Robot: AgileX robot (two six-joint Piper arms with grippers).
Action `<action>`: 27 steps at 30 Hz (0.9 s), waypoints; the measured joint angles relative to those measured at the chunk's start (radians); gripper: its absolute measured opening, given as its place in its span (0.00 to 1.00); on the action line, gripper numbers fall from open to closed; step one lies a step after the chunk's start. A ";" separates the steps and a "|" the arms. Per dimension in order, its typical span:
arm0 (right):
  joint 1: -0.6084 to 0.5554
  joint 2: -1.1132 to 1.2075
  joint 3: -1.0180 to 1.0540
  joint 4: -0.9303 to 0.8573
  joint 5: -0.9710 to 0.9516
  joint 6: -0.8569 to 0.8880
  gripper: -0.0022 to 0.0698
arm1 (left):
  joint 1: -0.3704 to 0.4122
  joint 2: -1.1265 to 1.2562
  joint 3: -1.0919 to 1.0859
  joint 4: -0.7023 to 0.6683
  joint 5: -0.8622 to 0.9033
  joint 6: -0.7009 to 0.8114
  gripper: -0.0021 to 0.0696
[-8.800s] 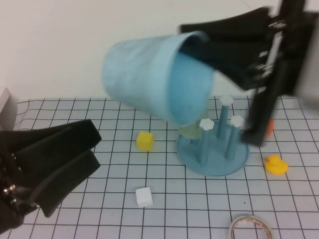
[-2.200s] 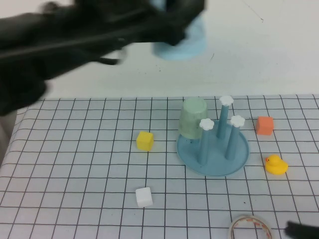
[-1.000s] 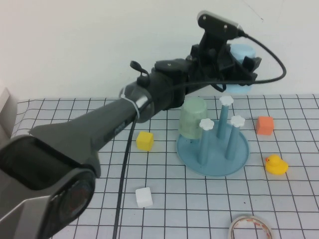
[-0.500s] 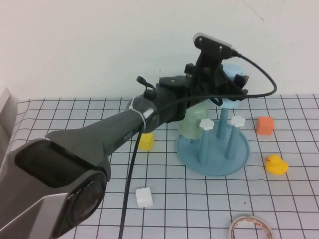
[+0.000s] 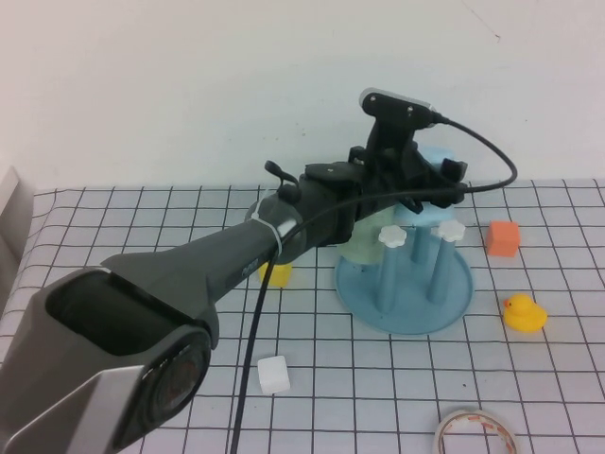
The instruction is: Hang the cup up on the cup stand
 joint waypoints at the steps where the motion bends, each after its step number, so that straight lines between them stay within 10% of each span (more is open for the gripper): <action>1: 0.000 0.000 0.000 0.000 -0.002 0.000 0.03 | 0.000 0.000 0.000 0.000 -0.008 -0.003 0.93; 10: 0.000 0.000 0.000 0.000 -0.010 0.000 0.03 | 0.000 -0.094 0.000 -0.001 -0.013 0.016 0.90; 20: 0.000 0.000 0.000 0.000 0.002 0.000 0.03 | 0.000 -0.357 0.000 0.135 0.093 0.030 0.29; 27: 0.000 0.000 0.000 0.000 0.003 0.000 0.03 | 0.000 -0.591 0.000 0.429 0.137 0.020 0.05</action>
